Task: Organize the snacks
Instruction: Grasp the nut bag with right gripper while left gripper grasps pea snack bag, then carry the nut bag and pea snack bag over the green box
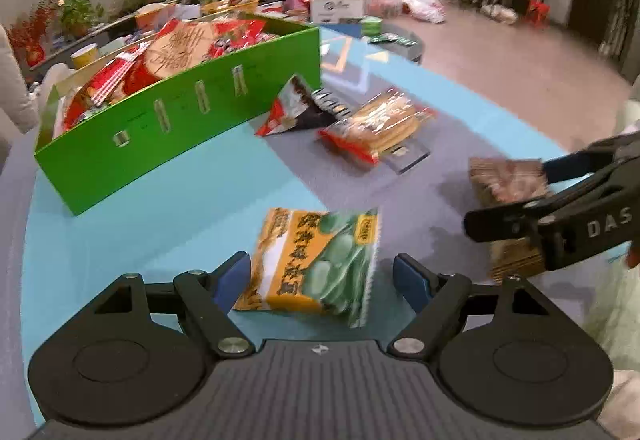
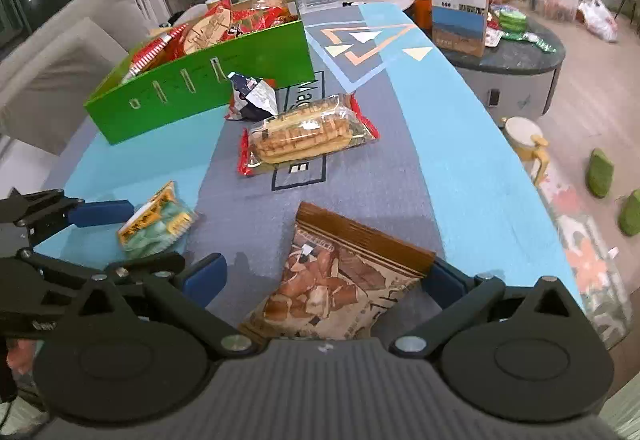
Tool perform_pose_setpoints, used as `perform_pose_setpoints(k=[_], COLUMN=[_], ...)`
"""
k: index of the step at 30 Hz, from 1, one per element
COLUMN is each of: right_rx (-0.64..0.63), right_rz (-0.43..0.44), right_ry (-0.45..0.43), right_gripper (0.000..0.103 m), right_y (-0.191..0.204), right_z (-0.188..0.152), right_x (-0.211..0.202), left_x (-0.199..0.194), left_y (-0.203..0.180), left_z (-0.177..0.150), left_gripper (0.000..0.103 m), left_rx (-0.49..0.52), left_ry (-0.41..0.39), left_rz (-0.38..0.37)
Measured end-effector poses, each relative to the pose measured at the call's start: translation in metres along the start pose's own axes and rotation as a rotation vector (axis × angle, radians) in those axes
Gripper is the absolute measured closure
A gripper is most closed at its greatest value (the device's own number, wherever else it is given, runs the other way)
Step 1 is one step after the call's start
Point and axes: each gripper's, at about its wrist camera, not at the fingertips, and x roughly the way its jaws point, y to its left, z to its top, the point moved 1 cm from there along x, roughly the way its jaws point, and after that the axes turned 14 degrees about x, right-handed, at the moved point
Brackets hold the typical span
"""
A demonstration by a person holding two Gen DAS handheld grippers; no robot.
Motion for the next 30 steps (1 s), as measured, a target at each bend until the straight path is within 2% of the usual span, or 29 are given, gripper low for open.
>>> perform_pose_setpoints(k=[4,8,10,12,13,15,17,24,30], right_rx=[-0.04,-0.073,-0.088,-0.114,-0.109,-0.06,-0.027,-0.024,-0.057], right_rz=[-0.037,-0.062,-0.069,-0.086,-0.08,-0.038,0.003,0.084,0.156], right_ry=[-0.019,-0.047,-0.07,-0.097,-0.094,-0.084,-0.08,-0.152,-0.227], right_gripper=[0.041,0.042,0.042,0.042,0.042,0.042,0.042,0.042,0.042], right_y=[0.006,0.01,0.013,0.015,0.015,0.011,0.009,0.029,0.058], right_z=[-0.004,-0.007,-0.008,-0.007,-0.005,0.0,0.005,0.035,0.072], right_x=[0.003,0.006,0.007,0.005,0.005,0.003,0.002,-0.008,-0.012], left_x=[0.002,0.004,0.004,0.002,0.002,0.0,-0.003,-0.019,-0.034], left_y=[0.009,0.011,0.01,0.011,0.012,0.016,0.02,0.033,0.056], left_z=[-0.002,-0.002,-0.004,-0.004,-0.004,-0.003,-0.002,0.008,0.029], left_gripper=[0.026,0.026,0.028,0.037,0.039,0.05,0.05,0.05,0.049], left_rx=[-0.064,-0.057,-0.055,-0.07,-0.08,-0.105,-0.126,-0.157,-0.169], left_ry=[-0.009,-0.014,-0.031,-0.048,-0.048,-0.051,-0.053,-0.111,-0.175], left_rz=[-0.007,0.0,-0.001,-0.005,-0.008,-0.021,-0.03,0.011,0.071])
